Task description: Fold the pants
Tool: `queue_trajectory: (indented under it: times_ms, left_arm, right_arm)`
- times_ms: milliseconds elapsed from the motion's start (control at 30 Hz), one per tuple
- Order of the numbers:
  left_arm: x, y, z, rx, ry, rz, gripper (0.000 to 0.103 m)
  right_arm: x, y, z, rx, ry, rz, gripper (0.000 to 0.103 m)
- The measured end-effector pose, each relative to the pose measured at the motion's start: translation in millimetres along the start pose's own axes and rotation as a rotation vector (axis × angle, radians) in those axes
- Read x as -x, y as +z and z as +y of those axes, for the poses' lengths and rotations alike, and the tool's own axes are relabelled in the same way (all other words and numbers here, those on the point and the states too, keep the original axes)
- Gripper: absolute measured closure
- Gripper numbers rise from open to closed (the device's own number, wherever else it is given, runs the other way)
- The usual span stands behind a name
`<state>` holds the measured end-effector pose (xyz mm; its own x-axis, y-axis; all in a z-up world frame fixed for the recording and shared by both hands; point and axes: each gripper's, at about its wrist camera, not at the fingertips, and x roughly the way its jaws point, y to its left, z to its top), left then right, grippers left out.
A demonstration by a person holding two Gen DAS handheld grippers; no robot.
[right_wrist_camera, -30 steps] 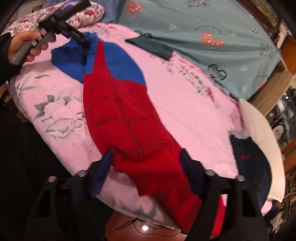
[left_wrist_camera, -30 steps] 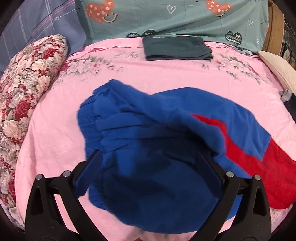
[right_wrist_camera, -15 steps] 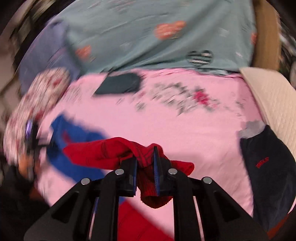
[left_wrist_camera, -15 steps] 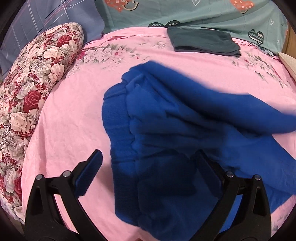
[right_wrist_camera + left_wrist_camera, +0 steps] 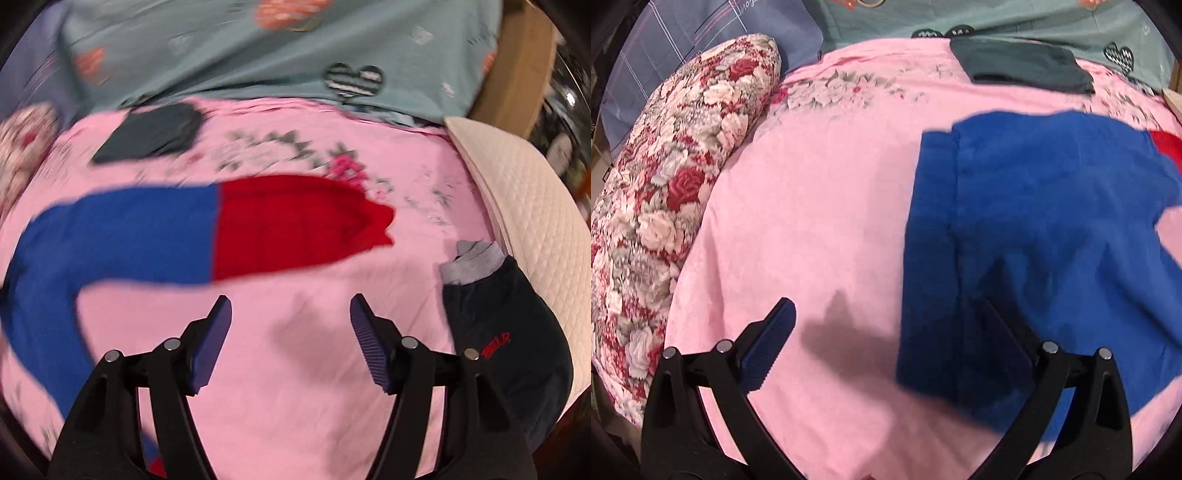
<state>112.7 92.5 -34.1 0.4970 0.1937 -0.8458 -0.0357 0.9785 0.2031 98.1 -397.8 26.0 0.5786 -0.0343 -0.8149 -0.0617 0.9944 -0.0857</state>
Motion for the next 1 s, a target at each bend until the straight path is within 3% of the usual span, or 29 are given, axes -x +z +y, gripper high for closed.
queue_trajectory:
  times_ms: [167,333,433,500,567,733,867,1000]
  left_arm:
    - [6.2,-30.6,-1.7,-0.015,-0.032,0.007,0.002]
    - [9.0,-38.5,-3.2,0.048,-0.125,0.015,0.002]
    - [13.7,-36.2,-9.3,0.04,-0.129,0.001,0.002]
    - [14.6,-36.0,-3.3,0.077,-0.148,0.016,0.002]
    - [19.0,-40.3,5.1,0.124,-0.19,0.029,0.002]
    - [26.0,-60.7,-0.4,0.153,-0.292,0.048,0.002]
    - [14.0,-58.9,-7.4,0.204,-0.305,0.042,0.003]
    - [7.4,-46.7,-9.7,0.196,-0.351,0.028,0.004]
  right_arm:
    - [30.3,-47.3,26.3,0.042,0.082,0.018,0.035]
    - [47.9,-65.9,45.8,0.099,0.067,-0.017,0.035]
    - [56.2,-63.9,45.3,0.072,0.089,-0.039,0.035]
    - [59.5,-49.4,63.5,0.07,0.182,-0.061,0.035]
    - [59.5,-27.8,103.0,0.138,0.279,-0.071,0.035]
    - [33.9,54.2,258.5,0.39,0.463,-0.093,0.035]
    - [-30.2,110.7,369.8,0.547,0.472,-0.05,0.035]
    - [-104.2,135.4,424.0,0.6,0.483,0.113,0.035]
